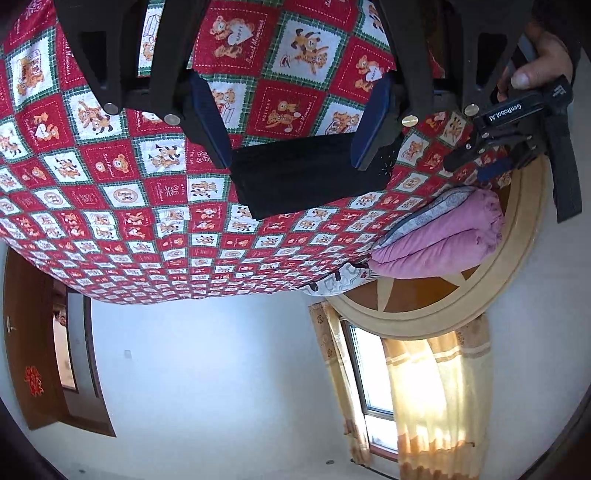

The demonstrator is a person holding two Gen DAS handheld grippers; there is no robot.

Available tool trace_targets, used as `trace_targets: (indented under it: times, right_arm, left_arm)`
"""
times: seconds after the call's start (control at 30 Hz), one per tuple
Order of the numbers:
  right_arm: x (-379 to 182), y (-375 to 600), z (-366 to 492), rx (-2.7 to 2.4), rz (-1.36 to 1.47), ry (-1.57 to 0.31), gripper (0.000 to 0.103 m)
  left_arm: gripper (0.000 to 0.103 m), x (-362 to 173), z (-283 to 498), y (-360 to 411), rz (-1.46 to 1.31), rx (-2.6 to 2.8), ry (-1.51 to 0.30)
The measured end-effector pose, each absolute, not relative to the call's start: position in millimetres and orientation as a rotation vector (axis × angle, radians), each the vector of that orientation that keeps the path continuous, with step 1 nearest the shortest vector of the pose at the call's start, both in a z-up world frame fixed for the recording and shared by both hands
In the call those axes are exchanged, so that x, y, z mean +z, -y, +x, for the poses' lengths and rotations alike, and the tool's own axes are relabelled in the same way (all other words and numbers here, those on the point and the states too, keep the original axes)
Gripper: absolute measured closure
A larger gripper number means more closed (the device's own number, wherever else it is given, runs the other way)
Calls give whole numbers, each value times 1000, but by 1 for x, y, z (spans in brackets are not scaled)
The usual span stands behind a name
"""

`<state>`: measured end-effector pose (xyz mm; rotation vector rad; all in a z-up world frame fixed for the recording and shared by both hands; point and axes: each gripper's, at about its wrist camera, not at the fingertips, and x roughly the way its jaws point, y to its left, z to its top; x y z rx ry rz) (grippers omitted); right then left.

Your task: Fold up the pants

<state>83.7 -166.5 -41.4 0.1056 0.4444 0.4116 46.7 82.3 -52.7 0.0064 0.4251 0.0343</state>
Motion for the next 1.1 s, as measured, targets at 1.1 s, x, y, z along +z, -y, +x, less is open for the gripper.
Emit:
trace_targets:
  times: [1.1]
  right_arm:
    - [-29,168,74,368,13,-387,31]
  left_arm:
    - [3,-53,44,-81,32,63,-417]
